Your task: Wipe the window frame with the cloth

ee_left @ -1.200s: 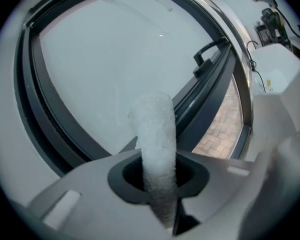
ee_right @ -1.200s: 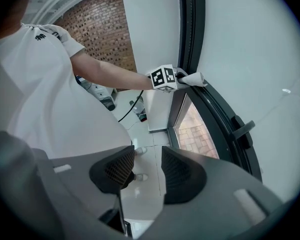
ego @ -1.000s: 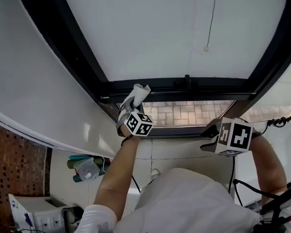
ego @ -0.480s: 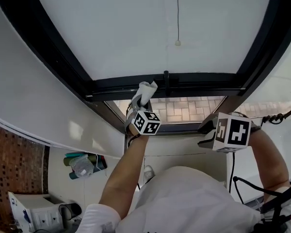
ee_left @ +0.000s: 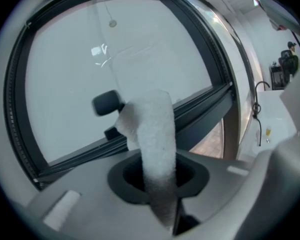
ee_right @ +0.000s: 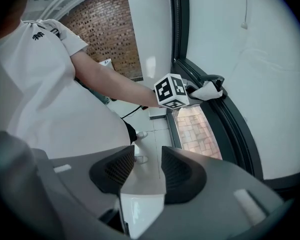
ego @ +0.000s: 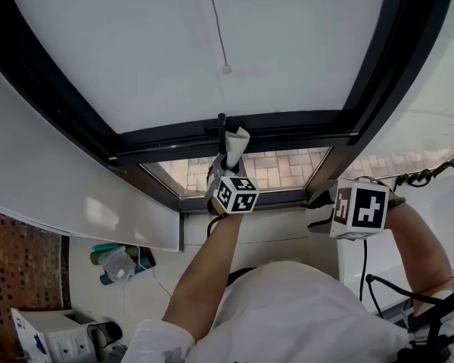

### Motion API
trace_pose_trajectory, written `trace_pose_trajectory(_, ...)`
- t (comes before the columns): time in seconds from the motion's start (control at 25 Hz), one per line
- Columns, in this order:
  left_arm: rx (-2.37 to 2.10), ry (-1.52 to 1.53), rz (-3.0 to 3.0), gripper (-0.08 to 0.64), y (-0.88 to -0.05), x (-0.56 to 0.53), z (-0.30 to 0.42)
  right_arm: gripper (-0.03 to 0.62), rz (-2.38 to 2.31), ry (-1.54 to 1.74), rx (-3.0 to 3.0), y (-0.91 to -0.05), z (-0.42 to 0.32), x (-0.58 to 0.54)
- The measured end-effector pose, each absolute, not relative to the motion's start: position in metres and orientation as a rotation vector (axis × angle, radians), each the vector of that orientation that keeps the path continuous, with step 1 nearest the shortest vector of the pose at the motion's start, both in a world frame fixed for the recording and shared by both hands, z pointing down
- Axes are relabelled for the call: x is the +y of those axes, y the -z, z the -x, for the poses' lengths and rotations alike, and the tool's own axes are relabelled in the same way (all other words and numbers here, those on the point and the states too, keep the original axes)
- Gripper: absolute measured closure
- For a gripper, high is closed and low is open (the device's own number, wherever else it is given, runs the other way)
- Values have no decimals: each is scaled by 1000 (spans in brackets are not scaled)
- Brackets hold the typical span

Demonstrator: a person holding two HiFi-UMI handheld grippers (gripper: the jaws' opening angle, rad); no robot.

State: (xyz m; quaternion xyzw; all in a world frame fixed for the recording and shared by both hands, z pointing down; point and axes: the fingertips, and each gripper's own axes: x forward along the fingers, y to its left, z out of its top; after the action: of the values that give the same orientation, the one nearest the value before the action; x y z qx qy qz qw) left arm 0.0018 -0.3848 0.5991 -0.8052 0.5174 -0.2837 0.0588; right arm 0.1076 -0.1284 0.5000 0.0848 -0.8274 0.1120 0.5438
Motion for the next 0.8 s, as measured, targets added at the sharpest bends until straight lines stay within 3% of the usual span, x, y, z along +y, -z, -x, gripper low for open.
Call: trace_pose_trajectory(0.8,1262,696,2683,469,-604,-345,-245,419,-374,-488,-1928,-523,-206,-75)
